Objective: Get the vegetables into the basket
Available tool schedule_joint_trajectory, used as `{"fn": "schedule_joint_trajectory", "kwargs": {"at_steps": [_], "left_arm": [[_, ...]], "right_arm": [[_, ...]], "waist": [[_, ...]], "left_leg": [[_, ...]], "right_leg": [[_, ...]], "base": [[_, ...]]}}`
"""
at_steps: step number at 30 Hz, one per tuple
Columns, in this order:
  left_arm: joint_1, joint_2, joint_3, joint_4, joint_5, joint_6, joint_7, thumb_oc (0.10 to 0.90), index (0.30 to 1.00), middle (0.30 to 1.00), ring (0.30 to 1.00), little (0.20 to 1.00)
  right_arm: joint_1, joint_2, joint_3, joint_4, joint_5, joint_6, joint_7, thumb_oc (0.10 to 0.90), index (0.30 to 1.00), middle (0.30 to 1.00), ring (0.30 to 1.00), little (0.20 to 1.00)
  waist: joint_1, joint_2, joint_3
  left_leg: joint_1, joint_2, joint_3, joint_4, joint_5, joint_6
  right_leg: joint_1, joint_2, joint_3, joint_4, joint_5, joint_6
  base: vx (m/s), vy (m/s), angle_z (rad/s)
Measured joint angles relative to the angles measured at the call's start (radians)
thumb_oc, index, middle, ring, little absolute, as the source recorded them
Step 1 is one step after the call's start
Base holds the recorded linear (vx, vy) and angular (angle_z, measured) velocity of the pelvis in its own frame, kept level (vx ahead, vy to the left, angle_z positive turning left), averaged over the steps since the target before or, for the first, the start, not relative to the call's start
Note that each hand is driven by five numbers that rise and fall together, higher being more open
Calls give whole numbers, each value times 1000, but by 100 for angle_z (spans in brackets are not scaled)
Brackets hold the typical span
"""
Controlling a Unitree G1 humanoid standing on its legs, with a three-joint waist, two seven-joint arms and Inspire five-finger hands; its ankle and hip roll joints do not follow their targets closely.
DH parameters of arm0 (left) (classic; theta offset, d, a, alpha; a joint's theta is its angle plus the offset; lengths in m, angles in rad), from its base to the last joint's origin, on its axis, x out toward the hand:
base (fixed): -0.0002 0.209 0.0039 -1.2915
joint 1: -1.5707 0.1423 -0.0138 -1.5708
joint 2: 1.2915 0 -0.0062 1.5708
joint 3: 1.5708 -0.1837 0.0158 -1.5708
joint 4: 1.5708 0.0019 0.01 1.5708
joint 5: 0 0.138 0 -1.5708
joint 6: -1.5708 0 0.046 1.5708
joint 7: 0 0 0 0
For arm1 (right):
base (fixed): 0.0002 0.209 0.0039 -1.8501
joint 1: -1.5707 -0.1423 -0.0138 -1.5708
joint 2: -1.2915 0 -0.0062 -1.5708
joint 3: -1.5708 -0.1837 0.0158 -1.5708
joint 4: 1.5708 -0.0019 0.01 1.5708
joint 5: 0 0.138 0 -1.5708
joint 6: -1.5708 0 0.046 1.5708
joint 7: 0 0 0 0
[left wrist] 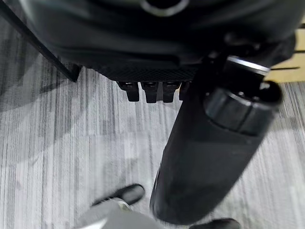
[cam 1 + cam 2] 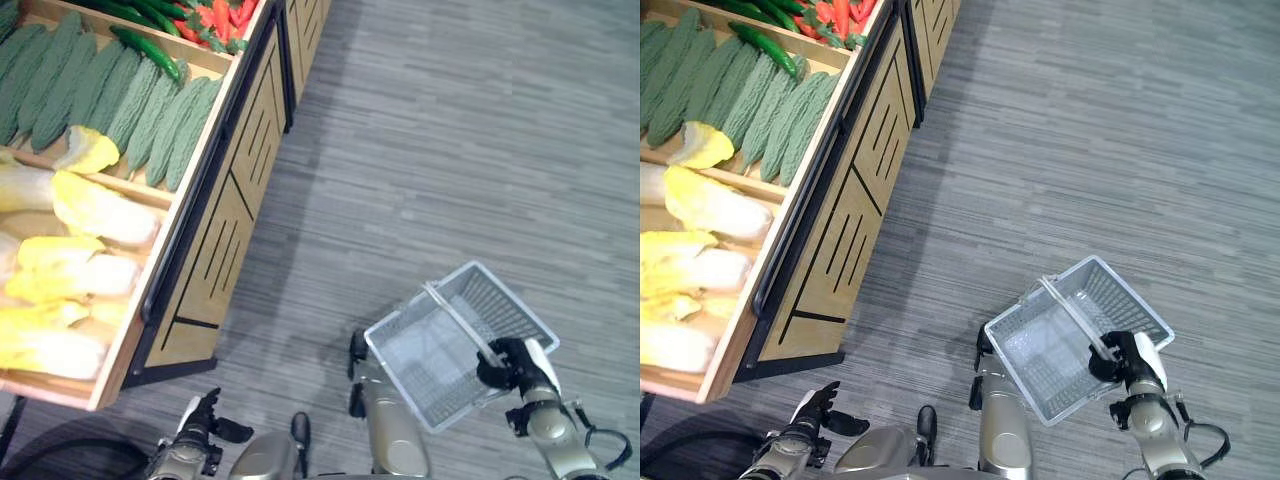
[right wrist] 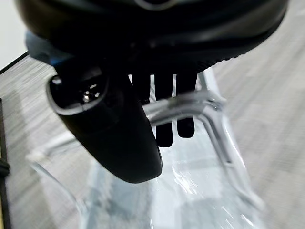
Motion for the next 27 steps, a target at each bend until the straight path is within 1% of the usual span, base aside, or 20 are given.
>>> {"fn": "schedule_joint_trajectory", "kwargs": {"at_steps": [2,4,5,6,8,9,10,11,12,13,14,15,16,17,18,19,21,23,24,27], "left_arm": [[-21,-11,0,2,-1,-5,1,900,1000,1000,1000,1000],[-27,-16,-1,1,-4,-17,2,900,1000,1000,1000,1000],[-38,-21,1,-19,-13,-20,4,900,1000,1000,1000,1000],[-45,-19,2,-31,-18,-23,5,900,1000,1000,1000,1000],[-76,-13,10,-46,-33,-19,7,900,1000,1000,1000,1000],[-91,0,8,-64,-45,-22,10,900,1000,1000,1000,1000],[-92,22,15,-82,-58,-34,13,900,1000,1000,1000,1000],[-96,24,18,-91,-70,-36,10,900,1000,1000,1000,1000],[-100,30,-1,-96,-66,-35,11,900,1000,1000,1000,1000],[-106,31,-13,-92,-62,-28,10,900,1000,1000,1000,1000],[-107,31,-9,-79,-47,-24,10,900,1000,1000,1000,1000],[-99,31,3,-58,-46,-15,10,900,1000,1000,1000,1000],[-75,32,18,-43,-46,-7,10,900,1000,1000,1000,1000],[-57,31,18,-38,-46,-6,11,900,1000,1000,1000,1000],[-29,28,19,-34,-46,-6,11,900,1000,1000,1000,1000],[-32,25,23,-33,-46,-2,12,900,1000,1000,1000,1000],[-46,25,28,-34,-44,6,15,900,1000,1000,1000,1000],[-46,36,27,-50,-45,5,20,900,1000,1000,1000,1000],[-43,44,16,-59,-43,8,16,900,1000,1000,1000,1000],[-24,17,-11,-77,-47,2,7,900,1000,1000,1000,1000]], "right_arm": [[-17,-3,2,14,0,-10,1,400,300,300,300,300],[-12,-4,2,22,1,-10,2,400,300,300,300,300],[26,-21,-9,-16,25,-24,-4,400,300,300,300,300],[42,-28,-10,-21,32,-33,-6,400,300,300,300,300],[71,-27,-37,-21,44,-23,-8,400,300,300,300,300],[87,-21,-40,-13,59,-15,-9,400,300,300,300,300],[90,-7,-40,-9,65,-8,-11,400,300,300,300,300],[86,-4,-39,-14,66,-10,-16,400,300,300,300,300],[83,11,-40,-15,67,-18,-26,400,300,300,300,300],[83,20,-41,-15,69,-21,-37,400,300,300,300,300],[87,27,-38,-12,68,-19,-33,400,300,300,300,300],[106,40,-38,-9,68,-13,-28,400,300,300,300,300],[127,42,-37,-12,67,-13,-27,400,300,300,300,300],[145,38,-37,-13,67,-13,-29,400,300,300,300,300],[157,27,-43,-14,66,-14,-31,400,300,300,300,300],[160,20,-44,-16,66,-13,-31,400,300,300,300,300],[165,23,-41,0,65,-4,-28,400,300,300,300,300],[145,33,-35,6,60,1,-27,400,300,300,300,300],[133,36,-30,6,57,1,-28,400,300,300,300,300],[99,41,-18,8,47,8,-34,400,300,300,300,300]], "waist": [[8,6,0],[21,7,0],[30,6,-1],[40,0,3],[40,-14,10],[44,-22,16],[56,-27,25],[60,-26,25],[59,-31,21],[47,-16,13],[43,-3,13],[39,-8,17],[39,-15,7],[36,-27,-5],[34,-20,-22],[27,-25,-19],[17,-40,-14],[25,-43,-15],[32,-53,-16],[39,-60,-15]], "left_leg": [[-30,22,-10,164,23,-30],[-90,48,-18,365,59,-94],[-186,63,-26,535,204,-130],[-221,64,-26,580,275,-131],[-337,113,10,679,223,-101],[-415,157,67,628,176,-74],[-467,192,122,453,159,-69],[-485,193,151,361,166,-64],[-488,207,223,194,193,-72],[-474,233,289,4,233,-74],[-444,246,348,-110,251,-74],[-400,270,449,-162,254,-65],[-353,255,462,-160,255,-44],[-342,238,429,-143,261,-36],[-320,206,423,-134,294,11],[-312,183,424,-143,309,90],[-281,139,424,-178,316,135],[-238,111,417,-209,295,160],[-219,91,421,-223,289,159],[-178,57,413,-250,284,166]], "right_leg": [[48,12,-18,38,-73,2],[107,32,-30,46,-112,-9],[128,38,-46,60,-151,-29],[135,36,-49,60,-159,-32],[172,33,-93,39,-184,-58],[202,37,-120,9,-205,-63],[233,46,-142,-2,-204,-47],[252,51,-144,-8,-208,-43],[288,60,-149,-46,-240,4],[311,81,-164,-78,-239,6],[331,96,-169,-91,-244,12],[389,105,-175,-115,-248,36],[421,94,-172,-102,-266,47],[419,82,-163,-78,-283,53],[417,60,-145,-47,-310,81],[412,41,-142,-21,-326,99],[390,-5,-131,63,-336,114],[343,-45,-98,165,-352,159],[338,-66,-104,200,-328,176],[282,-119,-107,403,-315,196]], "base": [[187,-135,19],[160,-206,15],[165,-264,16],[273,-344,46],[312,-223,64],[294,-28,63],[372,40,42],[376,69,15],[570,104,21],[511,123,21],[599,237,18],[390,243,0],[280,192,-5],[218,144,-25],[191,132,-20],[190,132,-6],[104,73,20],[142,173,11],[115,184,2],[51,75,28]]}}
